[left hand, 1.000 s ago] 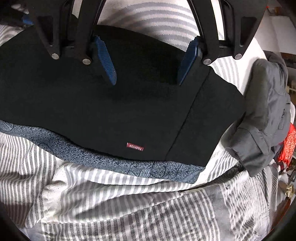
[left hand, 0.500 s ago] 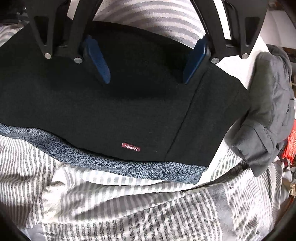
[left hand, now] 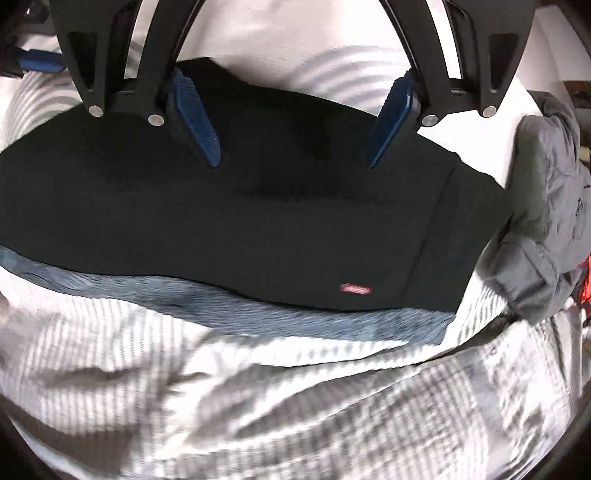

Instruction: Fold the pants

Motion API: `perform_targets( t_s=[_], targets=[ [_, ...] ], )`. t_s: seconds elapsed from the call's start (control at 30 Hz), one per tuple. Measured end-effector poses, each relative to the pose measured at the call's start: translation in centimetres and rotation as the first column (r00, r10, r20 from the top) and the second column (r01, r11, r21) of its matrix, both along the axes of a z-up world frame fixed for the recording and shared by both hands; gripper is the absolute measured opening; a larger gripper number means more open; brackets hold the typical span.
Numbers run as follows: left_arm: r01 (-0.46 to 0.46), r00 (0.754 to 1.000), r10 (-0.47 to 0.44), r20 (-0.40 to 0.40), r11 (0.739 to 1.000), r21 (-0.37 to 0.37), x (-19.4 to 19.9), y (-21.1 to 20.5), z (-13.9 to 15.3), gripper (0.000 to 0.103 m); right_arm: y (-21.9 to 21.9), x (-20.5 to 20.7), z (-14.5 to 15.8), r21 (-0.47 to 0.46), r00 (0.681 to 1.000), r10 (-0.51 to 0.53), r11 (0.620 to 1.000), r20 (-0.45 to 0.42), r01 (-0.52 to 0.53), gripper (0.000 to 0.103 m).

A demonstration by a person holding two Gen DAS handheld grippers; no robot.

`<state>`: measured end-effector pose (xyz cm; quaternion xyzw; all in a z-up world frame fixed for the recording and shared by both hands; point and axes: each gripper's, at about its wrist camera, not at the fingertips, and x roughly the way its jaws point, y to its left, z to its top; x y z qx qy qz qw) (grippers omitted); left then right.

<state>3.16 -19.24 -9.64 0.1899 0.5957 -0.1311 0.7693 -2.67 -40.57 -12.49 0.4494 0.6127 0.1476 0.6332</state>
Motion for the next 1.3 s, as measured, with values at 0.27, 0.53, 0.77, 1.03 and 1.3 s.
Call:
perform_targets(
  t_s=[0.27, 0.53, 0.77, 1.03, 1.3],
  targets=[
    [0.083, 0.996, -0.083, -0.013, 0.996, -0.028, -2.8, -6.1, 1.6, 0.082, -5.9, -4.2, -0.1, -0.025, 0.99, -0.14, 0.99, -0.01, 0.14, 0.072],
    [0.179, 0.984, -0.18, -0.012, 0.983, -0.032, -5.2, -13.1, 2.4, 0.082, -11.1, -7.7, -0.3, 0.014, 0.953, -0.303, 0.953, 0.022, 0.302, 0.072],
    [0.276, 0.961, -0.276, -0.002, 0.96, -0.044, -8.4, -19.6, 2.8, 0.082, -18.4, -12.3, -1.4, 0.02, 0.861, -0.507, 0.862, 0.046, 0.507, 0.072],
    [0.341, 0.939, -0.343, -0.014, 0.937, -0.07, -11.4, -26.8, 2.3, 0.082, -25.2, -16.0, -2.5, -0.042, 0.751, -0.657, 0.75, 0.065, 0.66, 0.072],
    [0.363, 0.932, -0.363, 0.001, 0.931, -0.037, -12.7, -32.2, 1.1, 0.082, -29.8, -18.0, -4.5, -0.026, 0.643, -0.763, 0.643, 0.066, 0.765, 0.072]
  ],
)
